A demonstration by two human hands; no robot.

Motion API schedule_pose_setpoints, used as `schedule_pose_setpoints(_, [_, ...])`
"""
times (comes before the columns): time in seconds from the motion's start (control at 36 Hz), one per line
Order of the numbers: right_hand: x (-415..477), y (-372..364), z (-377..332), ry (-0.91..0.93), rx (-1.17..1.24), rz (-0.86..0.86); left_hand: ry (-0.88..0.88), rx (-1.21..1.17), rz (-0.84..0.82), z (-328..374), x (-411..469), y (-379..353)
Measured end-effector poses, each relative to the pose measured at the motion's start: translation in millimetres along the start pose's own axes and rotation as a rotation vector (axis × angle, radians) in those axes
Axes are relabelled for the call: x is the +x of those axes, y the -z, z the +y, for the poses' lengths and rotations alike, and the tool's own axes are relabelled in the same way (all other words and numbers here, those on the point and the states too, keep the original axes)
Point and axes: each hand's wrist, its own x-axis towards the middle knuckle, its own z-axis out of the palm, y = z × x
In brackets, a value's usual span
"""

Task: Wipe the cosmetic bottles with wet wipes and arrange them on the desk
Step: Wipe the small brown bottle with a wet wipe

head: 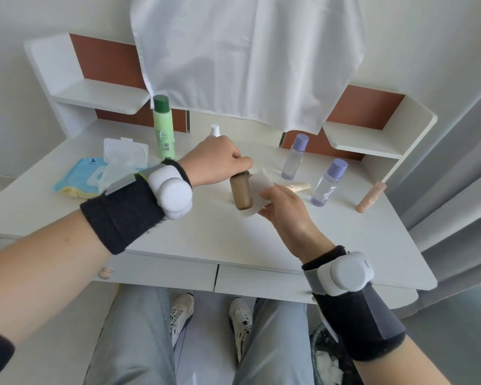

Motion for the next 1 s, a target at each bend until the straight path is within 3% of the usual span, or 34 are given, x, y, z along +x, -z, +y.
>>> schedule_pose_setpoints(0.11, [-8.1,-5.2,-6.9,0.121,-0.219,-0.049,-0.026,0.007,0.048,5.7,-3.8,-3.0])
schedule_pose_setpoints(0.56, [-23.9,-13.1,8.8,0.488,-0.704,-0.03,0.008,0.074,0.24,14.1,-10.1,4.9])
schedule_pose_setpoints(0.72, [-24.0,-7.8,11.1,0.289,-0.668,-0.086,-0.112,-0.1,0.282,-3.8,-4.6,21.7])
schedule_pose_setpoints(1.0, [-15.4,-1.2,0.1,-0.108,-0.054,0.017,-0.257,-0.234,-0.022,-17.8,-12.7,23.1])
